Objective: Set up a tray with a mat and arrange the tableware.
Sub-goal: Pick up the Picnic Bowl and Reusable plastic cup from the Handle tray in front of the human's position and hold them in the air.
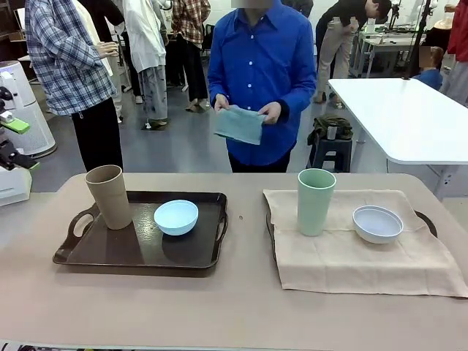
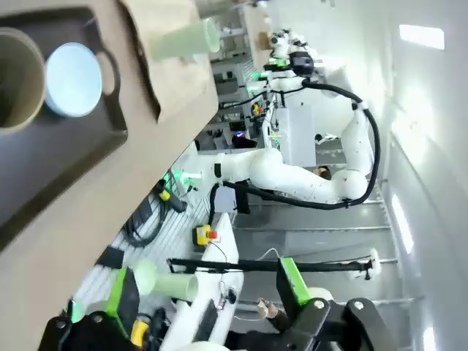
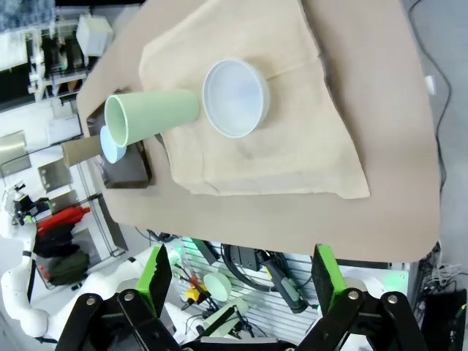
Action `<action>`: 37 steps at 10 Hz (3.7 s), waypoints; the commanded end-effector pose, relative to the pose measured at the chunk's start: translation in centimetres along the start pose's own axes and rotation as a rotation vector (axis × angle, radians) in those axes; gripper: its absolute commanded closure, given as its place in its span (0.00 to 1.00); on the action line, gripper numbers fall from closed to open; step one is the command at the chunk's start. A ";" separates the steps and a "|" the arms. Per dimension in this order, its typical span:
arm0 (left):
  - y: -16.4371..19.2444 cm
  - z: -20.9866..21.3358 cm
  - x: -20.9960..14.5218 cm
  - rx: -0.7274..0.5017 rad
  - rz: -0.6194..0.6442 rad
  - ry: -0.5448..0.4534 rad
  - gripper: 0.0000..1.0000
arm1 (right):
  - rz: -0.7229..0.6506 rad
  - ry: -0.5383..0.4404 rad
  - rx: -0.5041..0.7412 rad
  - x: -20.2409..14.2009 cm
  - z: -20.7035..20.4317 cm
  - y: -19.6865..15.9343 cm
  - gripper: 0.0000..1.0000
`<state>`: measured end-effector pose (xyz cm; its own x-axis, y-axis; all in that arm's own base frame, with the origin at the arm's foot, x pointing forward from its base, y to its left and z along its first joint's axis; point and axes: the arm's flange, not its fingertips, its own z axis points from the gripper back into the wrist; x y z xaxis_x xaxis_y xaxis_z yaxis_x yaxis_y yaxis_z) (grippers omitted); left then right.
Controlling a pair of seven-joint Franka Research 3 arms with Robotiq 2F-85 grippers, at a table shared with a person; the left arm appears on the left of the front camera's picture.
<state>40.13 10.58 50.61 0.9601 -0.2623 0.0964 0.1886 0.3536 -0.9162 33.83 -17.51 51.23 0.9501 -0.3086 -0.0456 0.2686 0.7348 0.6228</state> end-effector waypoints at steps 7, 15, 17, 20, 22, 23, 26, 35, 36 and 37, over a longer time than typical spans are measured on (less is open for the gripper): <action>1.1 0.6 0.2 0.069 0.049 -0.064 0.00 | 0.004 0.023 0.080 0.0 -0.6 -0.9 0.00; 3.8 4.2 -4.9 0.289 0.217 -0.391 0.00 | -0.062 -0.067 0.200 -4.4 -3.3 -5.7 0.00; 4.3 4.0 -4.1 0.276 0.266 -0.356 0.00 | -0.054 -0.038 0.214 -4.3 -3.7 -5.7 0.00; 4.5 4.9 -4.5 0.278 0.215 -0.375 0.00 | -0.072 -0.030 0.190 -4.3 -2.8 -6.0 0.00; 4.5 4.9 -4.5 0.278 0.215 -0.375 0.00 | -0.072 -0.030 0.190 -4.3 -2.8 -6.0 0.00; 4.5 4.9 -4.5 0.278 0.215 -0.375 0.00 | -0.072 -0.030 0.190 -4.3 -2.8 -6.0 0.00; 4.5 4.9 -4.5 0.278 0.215 -0.375 0.00 | -0.072 -0.030 0.190 -4.3 -2.8 -6.0 0.00; 4.5 4.9 -4.5 0.278 0.215 -0.375 0.00 | -0.072 -0.030 0.190 -4.3 -2.8 -6.0 0.00; 4.5 4.9 -4.5 0.278 0.215 -0.375 0.00 | -0.072 -0.030 0.190 -4.3 -2.8 -6.0 0.00; 4.5 4.9 -4.5 0.278 0.215 -0.375 0.00 | -0.072 -0.030 0.190 -4.3 -2.8 -6.0 0.00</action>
<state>37.72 17.66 47.89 0.9829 0.1680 0.0754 -0.0400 0.5942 -0.8033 28.71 -18.79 45.50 0.9254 -0.3705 -0.0797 0.2992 0.5849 0.7539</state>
